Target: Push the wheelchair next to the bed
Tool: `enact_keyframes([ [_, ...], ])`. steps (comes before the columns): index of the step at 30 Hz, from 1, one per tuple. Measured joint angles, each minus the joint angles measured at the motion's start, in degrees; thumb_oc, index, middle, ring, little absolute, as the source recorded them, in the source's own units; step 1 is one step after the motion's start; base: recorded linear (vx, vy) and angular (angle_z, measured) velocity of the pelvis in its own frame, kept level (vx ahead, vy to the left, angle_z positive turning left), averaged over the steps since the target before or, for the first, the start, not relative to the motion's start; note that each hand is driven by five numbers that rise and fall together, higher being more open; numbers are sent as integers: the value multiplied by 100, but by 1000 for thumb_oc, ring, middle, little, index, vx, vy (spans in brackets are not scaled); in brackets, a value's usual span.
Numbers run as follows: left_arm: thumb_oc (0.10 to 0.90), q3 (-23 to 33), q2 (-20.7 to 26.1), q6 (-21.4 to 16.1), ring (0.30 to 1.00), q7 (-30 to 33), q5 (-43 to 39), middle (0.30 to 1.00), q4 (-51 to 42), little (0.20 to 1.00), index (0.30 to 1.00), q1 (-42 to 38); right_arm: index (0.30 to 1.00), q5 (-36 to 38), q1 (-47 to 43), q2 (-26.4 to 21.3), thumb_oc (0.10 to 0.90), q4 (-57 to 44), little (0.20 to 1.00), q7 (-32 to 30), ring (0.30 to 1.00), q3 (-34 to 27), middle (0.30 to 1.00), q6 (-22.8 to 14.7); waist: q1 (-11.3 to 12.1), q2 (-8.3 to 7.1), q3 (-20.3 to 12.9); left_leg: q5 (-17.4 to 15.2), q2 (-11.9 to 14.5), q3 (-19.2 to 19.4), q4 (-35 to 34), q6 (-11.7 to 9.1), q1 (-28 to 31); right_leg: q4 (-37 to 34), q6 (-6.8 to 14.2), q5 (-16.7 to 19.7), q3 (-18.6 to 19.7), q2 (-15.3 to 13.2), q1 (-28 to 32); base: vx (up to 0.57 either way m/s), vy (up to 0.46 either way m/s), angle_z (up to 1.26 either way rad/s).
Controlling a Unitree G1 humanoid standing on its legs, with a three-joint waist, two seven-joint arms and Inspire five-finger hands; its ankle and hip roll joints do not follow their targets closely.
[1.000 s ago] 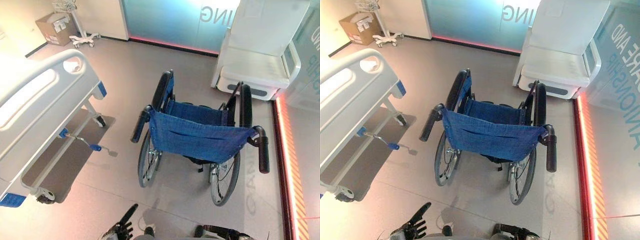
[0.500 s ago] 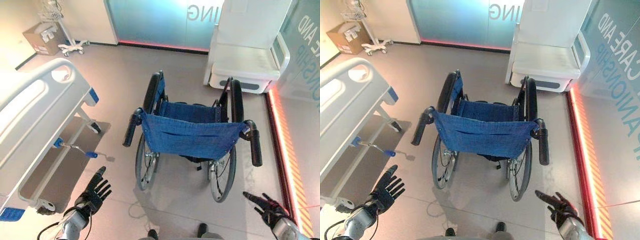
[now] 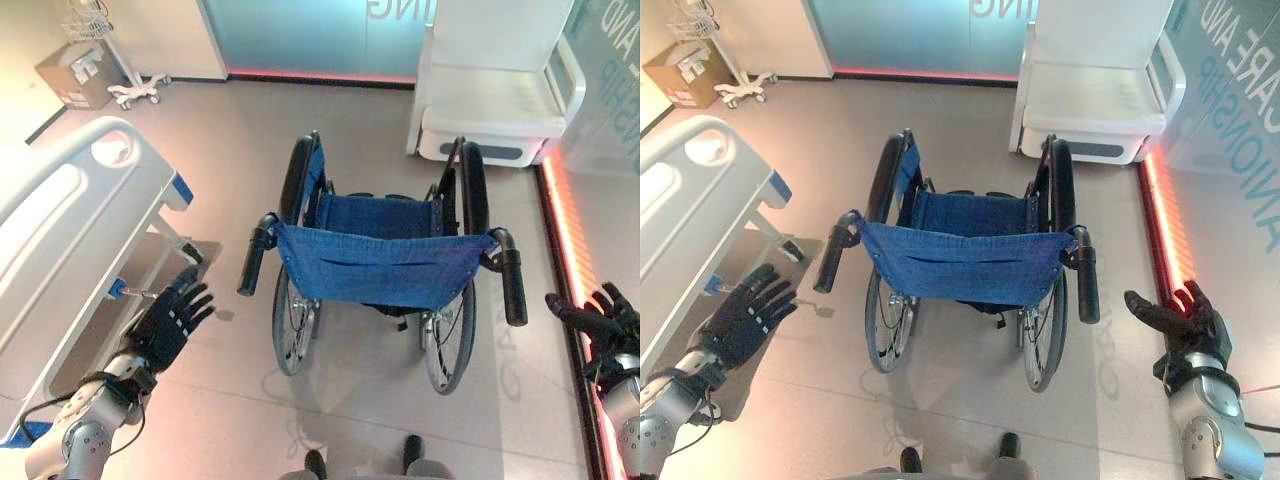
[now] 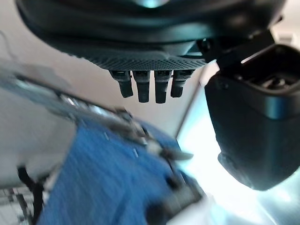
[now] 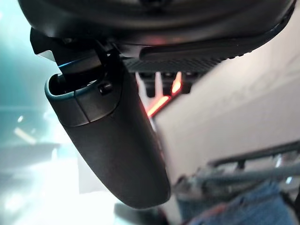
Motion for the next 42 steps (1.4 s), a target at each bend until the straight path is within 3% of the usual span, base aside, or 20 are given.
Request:
enact_keyframes([
  [13,800,-80,70,-139,900,-270,-341,900,-430,900,900,-47,900,705,-28,-261,800,-1119,900,-1,900,-4,900,-254,-17,70,20,0,5,10,0,0,-47,0,0,-1,8,10,-47,0,0,0],
  [22,800,-310,391,-134,900,-486,-329,900,-951,900,900,-61,900,941,-21,-616,800,-1416,900,341,900,28,900,-242,-9,-12,71,0,16,40,1,-2,-138,1,-5,4,36,32,-159,0,0,0],
  [28,800,-311,888,-121,900,-512,-80,900,-1090,900,900,-52,900,1355,8,-677,800,-1765,900,556,900,27,900,-239,-4,-66,104,0,12,53,0,-2,-137,1,-7,5,69,33,-165,0,0,0],
  [30,800,-311,1107,-111,900,-544,-62,900,-1109,900,900,-54,900,1413,8,-923,800,-1892,900,707,900,53,900,-239,-7,-104,127,0,9,65,0,-2,-134,1,-8,8,87,34,-168,-4,0,-2],
  [39,800,-426,1329,6,900,-638,12,900,-1150,900,900,-234,900,1591,0,-1107,800,-1979,900,780,900,191,900,-239,80,-151,155,0,6,64,1,-2,-140,1,-7,9,91,39,-175,0,0,0],
  [42,800,-492,1812,28,900,-737,270,900,-1225,900,900,-295,900,1690,1,-1124,800,-1980,900,773,900,284,900,-229,101,-158,159,-1,0,74,1,-1,-150,1,1,16,103,40,-190,-20,1,-2],
])
